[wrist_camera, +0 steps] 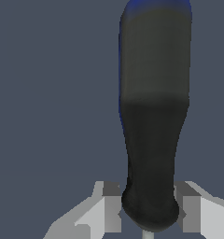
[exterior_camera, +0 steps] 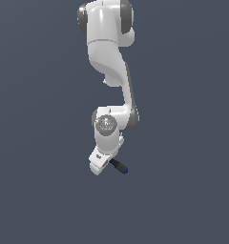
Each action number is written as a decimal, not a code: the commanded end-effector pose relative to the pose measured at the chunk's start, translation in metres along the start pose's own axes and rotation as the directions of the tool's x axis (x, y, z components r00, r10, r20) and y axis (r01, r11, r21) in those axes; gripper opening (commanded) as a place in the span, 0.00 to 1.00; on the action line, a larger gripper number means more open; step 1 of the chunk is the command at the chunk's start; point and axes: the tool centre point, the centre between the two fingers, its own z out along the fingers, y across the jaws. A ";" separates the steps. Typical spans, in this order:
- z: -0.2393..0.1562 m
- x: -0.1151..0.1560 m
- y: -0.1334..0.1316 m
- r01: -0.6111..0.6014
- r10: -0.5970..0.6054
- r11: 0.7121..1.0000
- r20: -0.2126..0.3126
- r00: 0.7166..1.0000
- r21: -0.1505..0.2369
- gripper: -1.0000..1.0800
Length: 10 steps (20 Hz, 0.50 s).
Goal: Pick up the object and move it to a goal position.
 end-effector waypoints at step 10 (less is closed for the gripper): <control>0.000 -0.019 0.018 0.000 0.000 1.000 0.000 1.000 0.000 0.00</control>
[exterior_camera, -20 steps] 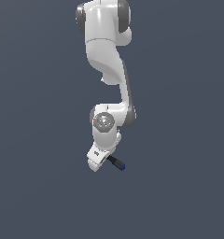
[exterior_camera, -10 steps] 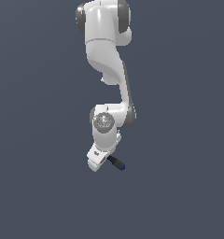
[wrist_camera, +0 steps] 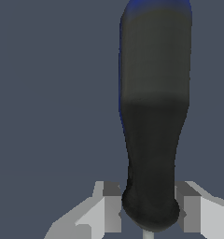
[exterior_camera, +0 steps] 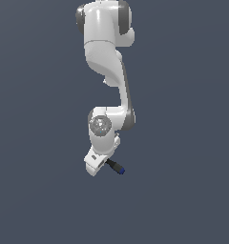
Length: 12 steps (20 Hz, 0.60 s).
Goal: Pick up the object and move it to a goal position.
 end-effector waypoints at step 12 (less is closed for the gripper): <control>-0.001 -0.087 0.084 -0.002 0.002 1.000 0.000 1.000 -0.001 0.00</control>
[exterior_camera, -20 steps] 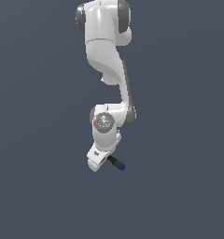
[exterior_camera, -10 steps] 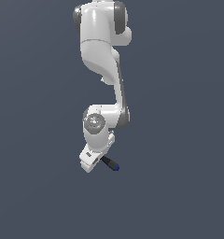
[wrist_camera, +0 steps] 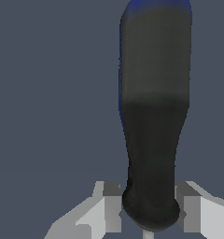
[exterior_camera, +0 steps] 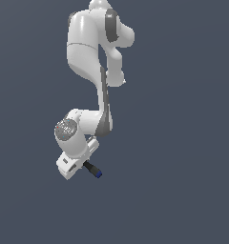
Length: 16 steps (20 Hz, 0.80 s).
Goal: Pick up the object and move it to a goal position.
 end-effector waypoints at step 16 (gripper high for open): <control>-0.001 -0.086 0.089 0.000 0.000 1.000 0.000 1.000 -0.001 0.00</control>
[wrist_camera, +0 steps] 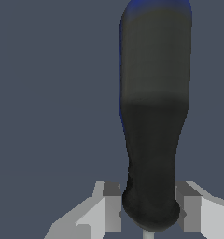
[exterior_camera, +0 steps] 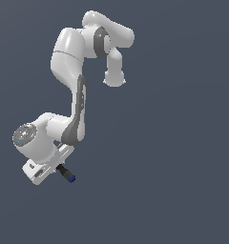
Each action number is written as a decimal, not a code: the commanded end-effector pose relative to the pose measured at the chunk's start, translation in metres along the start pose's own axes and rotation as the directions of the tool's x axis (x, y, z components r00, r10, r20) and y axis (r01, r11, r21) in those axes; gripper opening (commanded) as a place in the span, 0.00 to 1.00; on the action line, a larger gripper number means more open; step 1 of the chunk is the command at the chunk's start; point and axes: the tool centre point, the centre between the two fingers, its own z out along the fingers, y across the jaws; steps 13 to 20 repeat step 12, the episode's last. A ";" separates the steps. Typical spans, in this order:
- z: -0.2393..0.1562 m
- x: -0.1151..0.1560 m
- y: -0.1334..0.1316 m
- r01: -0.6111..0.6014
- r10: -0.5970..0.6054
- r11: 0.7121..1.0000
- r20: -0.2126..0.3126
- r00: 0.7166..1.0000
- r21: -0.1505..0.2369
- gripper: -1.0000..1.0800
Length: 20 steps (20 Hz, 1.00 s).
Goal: Pick up the object and move it to a goal position.
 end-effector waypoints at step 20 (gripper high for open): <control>-0.001 -0.012 0.016 0.001 -0.001 1.000 0.000 1.000 -0.001 0.00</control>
